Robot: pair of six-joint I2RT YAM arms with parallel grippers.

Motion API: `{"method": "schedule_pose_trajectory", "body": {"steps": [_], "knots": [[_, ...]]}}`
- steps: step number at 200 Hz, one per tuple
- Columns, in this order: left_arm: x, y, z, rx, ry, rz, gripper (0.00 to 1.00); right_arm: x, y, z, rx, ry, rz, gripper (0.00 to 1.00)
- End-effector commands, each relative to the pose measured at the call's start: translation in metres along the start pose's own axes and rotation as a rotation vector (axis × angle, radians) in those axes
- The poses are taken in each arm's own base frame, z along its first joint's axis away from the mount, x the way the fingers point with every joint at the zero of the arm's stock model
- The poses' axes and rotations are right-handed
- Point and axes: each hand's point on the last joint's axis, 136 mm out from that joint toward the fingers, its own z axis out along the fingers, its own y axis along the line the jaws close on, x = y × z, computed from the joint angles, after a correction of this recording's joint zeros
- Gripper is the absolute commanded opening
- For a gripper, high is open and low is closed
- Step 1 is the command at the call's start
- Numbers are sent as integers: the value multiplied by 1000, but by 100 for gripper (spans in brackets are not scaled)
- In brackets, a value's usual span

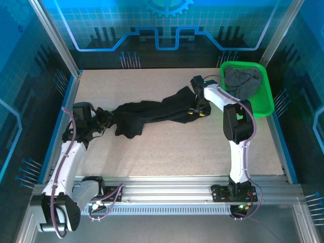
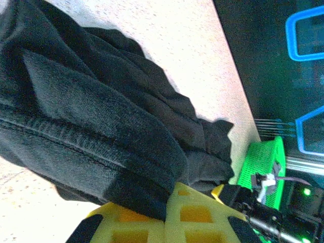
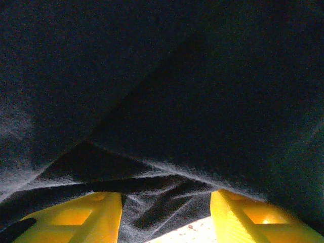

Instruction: Fold and stack the t-shirts

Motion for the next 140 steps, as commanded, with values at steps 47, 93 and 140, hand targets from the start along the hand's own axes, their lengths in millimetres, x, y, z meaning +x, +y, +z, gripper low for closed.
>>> {"method": "schedule_pose_trajectory", "body": {"steps": [47, 93, 140], "knots": [[-46, 12, 31, -97, -40, 112, 1, 12, 9, -41, -21, -60, -78, 50], [-103, 12, 112, -202, 48, 152, 0, 28, 25, -60, -36, -79, -124, 50], [-122, 24, 129, -295, 80, 202, 56, 52, 34, -76, -55, -89, -153, 50]]}}
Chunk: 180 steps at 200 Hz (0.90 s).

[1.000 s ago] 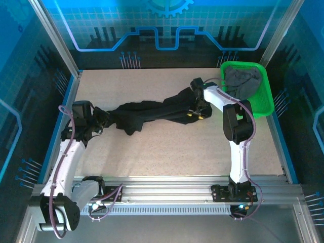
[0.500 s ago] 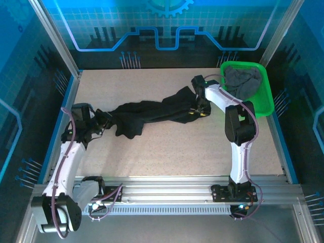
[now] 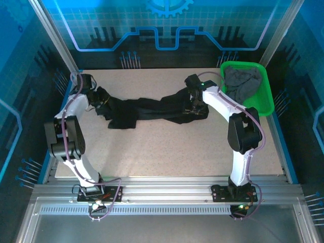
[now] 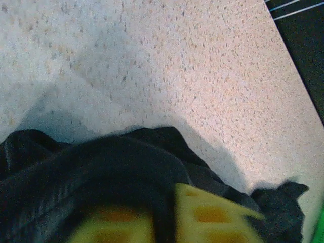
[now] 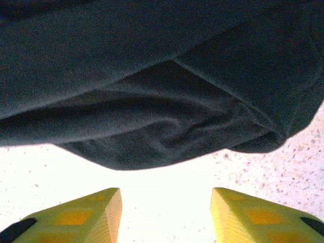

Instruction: Fold and stack the t-shirts

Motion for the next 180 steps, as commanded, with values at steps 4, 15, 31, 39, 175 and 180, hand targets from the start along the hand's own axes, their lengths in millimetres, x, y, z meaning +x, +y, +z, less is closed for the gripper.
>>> {"method": "schedule_pose_trajectory", "body": {"steps": [4, 15, 31, 39, 175, 180], "knots": [[2, 10, -17, -78, 4, 54, 60, 18, 3, -19, 4, 0, -16, 50], [11, 22, -31, -131, -25, 66, 64, 21, 4, -24, -6, -8, -16, 50], [31, 42, -54, -174, -63, 76, 61, 24, 7, -32, -27, -19, -22, 50], [45, 51, -62, -179, -65, 80, 58, 25, 9, -34, -42, -24, -28, 50], [89, 95, -1, -181, 130, 480, 53, 47, 6, -43, -89, 5, -20, 50], [89, 96, 1, -183, 136, 480, 53, 48, 5, -42, -88, 6, -19, 50]]}}
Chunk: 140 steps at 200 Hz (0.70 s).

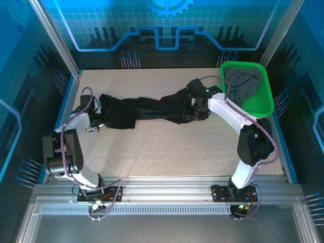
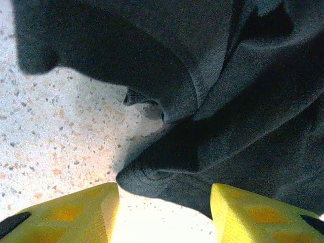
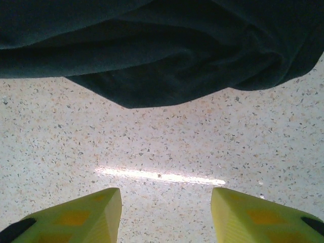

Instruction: Fold and stack the t-shirts

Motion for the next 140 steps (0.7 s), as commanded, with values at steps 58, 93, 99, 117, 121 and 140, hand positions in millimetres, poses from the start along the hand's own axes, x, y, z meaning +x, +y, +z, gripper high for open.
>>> {"method": "schedule_pose_trajectory", "body": {"steps": [58, 93, 99, 117, 121, 140], "knots": [[0, -17, 36, 66, 81, 0, 10, -1, -20, -13, 41, -32, 79, 50], [-23, -71, -24, 187, -79, -134, 0, -19, -43, -19, 33, -88, 207, 50], [-26, -80, -38, 215, -113, -170, 0, -22, -46, -20, 33, -96, 225, 50], [-37, -103, -87, 300, -244, -311, 0, -35, -55, -20, 36, -119, 286, 49], [-40, -107, -97, 324, -275, -346, 0, -37, -56, -20, 36, -122, 299, 49], [-57, -121, -149, 440, -403, -493, 0, -52, -59, -20, 14, -138, 350, 49]]}}
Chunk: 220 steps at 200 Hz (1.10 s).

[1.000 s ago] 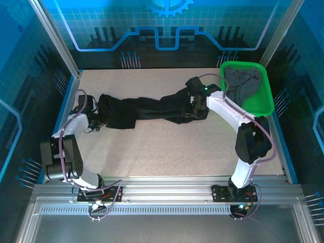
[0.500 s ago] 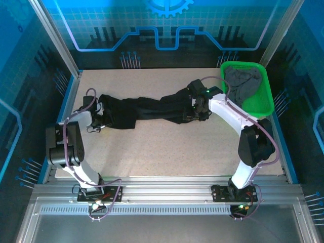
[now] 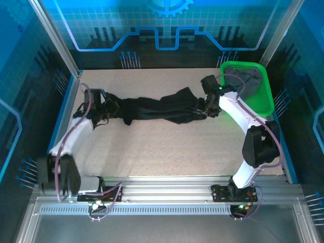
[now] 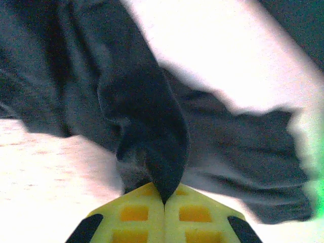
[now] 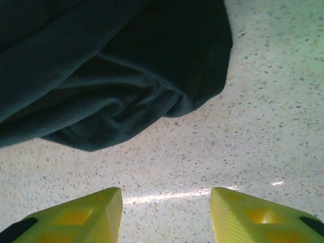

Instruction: Fold and stack the t-shirts

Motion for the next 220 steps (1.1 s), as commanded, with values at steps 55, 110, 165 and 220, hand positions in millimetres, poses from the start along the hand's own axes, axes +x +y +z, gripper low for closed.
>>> {"method": "schedule_pose_trajectory", "body": {"steps": [55, 110, 165, 220], "knots": [[-99, -116, -187, 355, -458, -267, 0, -50, 20, -4, -82, -73, 153, 49], [-51, -84, -216, 304, -427, -233, 0, -20, 22, 0, -144, -48, 313, 50], [44, 37, -194, -23, -330, -297, 0, 32, 39, 24, -161, 28, 411, 51], [50, 52, -178, -73, -314, -316, 0, 31, 65, 52, -235, 106, 648, 56]]}}
